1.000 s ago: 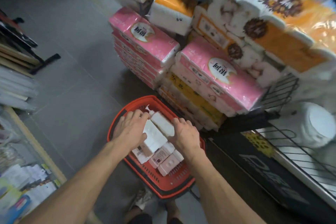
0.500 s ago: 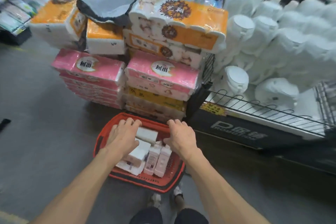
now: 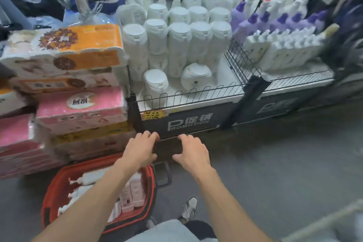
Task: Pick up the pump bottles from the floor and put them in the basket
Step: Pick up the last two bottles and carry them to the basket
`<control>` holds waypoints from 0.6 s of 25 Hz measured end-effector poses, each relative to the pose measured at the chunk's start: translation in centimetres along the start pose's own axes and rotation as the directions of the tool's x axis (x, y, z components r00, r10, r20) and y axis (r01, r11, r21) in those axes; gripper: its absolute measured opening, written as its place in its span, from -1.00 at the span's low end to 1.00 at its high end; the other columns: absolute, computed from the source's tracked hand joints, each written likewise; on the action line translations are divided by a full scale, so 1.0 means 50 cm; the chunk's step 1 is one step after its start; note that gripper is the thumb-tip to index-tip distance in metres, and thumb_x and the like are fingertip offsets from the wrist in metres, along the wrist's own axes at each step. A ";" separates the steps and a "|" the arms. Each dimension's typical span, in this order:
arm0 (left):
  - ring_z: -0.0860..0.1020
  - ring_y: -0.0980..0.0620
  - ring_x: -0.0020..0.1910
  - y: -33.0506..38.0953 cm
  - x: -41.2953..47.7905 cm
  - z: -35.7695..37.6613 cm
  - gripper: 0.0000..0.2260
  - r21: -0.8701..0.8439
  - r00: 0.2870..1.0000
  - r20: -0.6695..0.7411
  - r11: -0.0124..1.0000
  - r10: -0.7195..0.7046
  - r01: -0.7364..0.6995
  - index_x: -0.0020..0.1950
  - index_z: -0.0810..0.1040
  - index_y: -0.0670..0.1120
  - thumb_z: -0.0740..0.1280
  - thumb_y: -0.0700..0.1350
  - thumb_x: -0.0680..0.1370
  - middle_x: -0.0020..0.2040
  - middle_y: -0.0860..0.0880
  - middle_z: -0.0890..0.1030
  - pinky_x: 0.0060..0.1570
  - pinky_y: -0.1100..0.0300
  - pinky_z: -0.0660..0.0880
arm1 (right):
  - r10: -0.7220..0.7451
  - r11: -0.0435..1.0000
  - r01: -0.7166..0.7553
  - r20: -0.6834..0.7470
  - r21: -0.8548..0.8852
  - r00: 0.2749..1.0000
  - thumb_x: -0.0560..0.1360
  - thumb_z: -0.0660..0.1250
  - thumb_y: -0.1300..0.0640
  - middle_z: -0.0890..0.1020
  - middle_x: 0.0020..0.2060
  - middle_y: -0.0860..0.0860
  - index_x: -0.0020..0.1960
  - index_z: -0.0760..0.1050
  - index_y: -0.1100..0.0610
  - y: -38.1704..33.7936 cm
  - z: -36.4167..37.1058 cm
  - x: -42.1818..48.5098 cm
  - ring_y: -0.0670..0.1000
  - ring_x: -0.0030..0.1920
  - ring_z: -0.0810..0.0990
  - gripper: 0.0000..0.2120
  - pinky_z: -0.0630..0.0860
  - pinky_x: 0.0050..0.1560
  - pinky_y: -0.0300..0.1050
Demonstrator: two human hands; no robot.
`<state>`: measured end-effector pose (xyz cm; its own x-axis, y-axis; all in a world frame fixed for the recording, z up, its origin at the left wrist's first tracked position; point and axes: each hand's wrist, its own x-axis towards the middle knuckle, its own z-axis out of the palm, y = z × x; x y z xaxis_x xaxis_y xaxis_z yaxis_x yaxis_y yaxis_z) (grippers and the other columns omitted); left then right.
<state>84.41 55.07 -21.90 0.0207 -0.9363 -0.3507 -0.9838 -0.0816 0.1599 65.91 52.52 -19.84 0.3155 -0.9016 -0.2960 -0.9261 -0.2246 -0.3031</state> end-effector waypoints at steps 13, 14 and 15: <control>0.41 -0.09 0.34 0.451 0.243 -0.052 -0.43 0.160 0.928 0.056 0.914 0.369 -0.373 0.45 0.32 0.10 0.44 0.04 0.49 0.37 -0.01 0.42 0.26 -0.02 0.44 | 0.378 0.920 -0.356 -0.128 0.162 0.917 0.49 0.43 -0.11 0.55 0.21 0.02 0.41 0.38 -0.01 0.413 -0.145 -0.008 0.10 0.24 0.50 -0.45 0.44 0.21 0.04; 0.41 -0.09 0.34 0.480 0.252 -0.051 -0.44 0.169 0.917 0.067 0.902 0.392 -0.398 0.45 0.32 0.10 0.43 0.03 0.49 0.36 -0.01 0.42 0.27 -0.02 0.43 | 0.407 0.906 -0.382 -0.134 0.180 0.903 0.49 0.43 -0.11 0.55 0.21 0.02 0.41 0.38 -0.01 0.440 -0.150 -0.014 0.11 0.24 0.50 -0.45 0.43 0.21 0.04; 0.41 -0.09 0.34 0.505 0.258 -0.050 -0.44 0.174 0.908 0.074 0.891 0.412 -0.419 0.45 0.32 0.10 0.43 0.03 0.49 0.36 -0.01 0.42 0.27 -0.02 0.43 | 0.436 0.892 -0.407 -0.136 0.196 0.890 0.49 0.44 -0.11 0.55 0.22 0.02 0.42 0.38 -0.01 0.463 -0.154 -0.022 0.11 0.24 0.50 -0.45 0.43 0.21 0.04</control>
<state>60.31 40.06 -20.09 -0.3999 -0.8584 -0.3213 -0.9165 0.3789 0.1283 42.55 45.47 -19.57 -0.1508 -0.9504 -0.2720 -0.9141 0.2388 -0.3278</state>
